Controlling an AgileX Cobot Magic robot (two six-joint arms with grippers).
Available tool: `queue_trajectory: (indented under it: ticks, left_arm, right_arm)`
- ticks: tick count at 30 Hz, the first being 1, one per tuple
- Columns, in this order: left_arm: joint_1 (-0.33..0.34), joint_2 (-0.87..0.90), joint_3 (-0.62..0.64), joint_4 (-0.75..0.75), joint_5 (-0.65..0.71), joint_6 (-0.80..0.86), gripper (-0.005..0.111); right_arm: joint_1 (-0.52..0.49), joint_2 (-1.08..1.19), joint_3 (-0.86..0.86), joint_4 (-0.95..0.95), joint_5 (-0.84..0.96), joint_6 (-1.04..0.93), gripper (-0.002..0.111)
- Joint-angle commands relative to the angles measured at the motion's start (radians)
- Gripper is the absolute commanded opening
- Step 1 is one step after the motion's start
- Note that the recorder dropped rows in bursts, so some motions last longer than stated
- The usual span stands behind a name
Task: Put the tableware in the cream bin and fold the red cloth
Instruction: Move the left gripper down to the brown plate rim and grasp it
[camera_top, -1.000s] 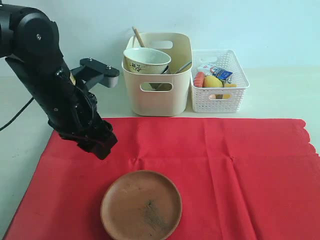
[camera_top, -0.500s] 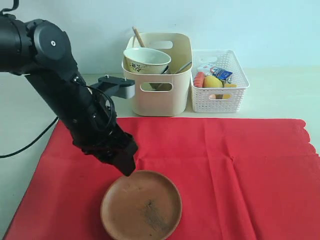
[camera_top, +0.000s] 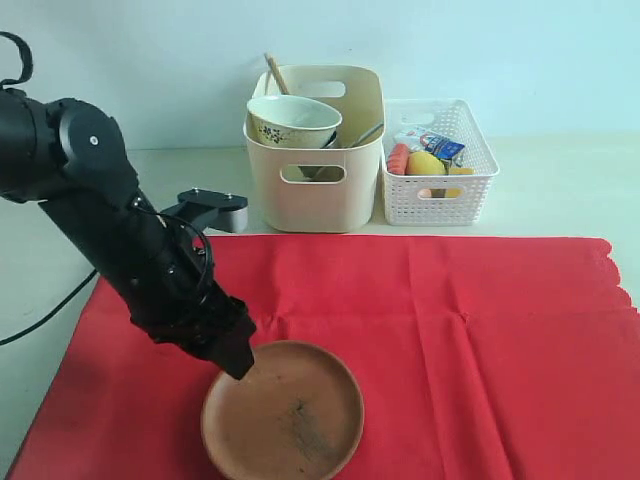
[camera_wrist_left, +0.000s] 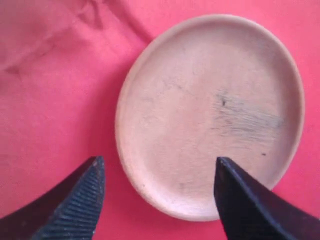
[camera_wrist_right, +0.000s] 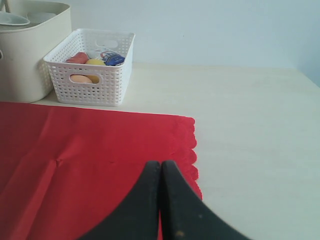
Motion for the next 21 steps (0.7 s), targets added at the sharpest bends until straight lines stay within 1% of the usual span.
queue_trajectory:
  ticks: [1,5,8,18,21]
  left_arm:
    - [0.040,0.012,0.035,-0.110,-0.015,0.077,0.062]
    - [0.048,0.040,0.054,-0.200,-0.025,0.151,0.062]
    - [0.048,0.073,0.054,-0.240,-0.030,0.185,0.062]
    - [0.053,0.121,0.054,-0.252,-0.108,0.207,0.062]
    - [0.053,0.121,0.054,-0.252,-0.107,0.207,0.062]
  right_arm:
    - [-0.006,-0.005,0.005,-0.003,-0.012,0.000,0.000]
    - [-0.006,-0.005,0.005,-0.003,-0.012,0.000,0.000]
    - [-0.006,-0.005,0.005,-0.003,-0.012,0.000,0.000]
    - [-0.006,-0.005,0.005,-0.003,-0.012,0.000,0.000]
    - [-0.006,-0.005,0.005,-0.003,-0.012,0.000,0.000]
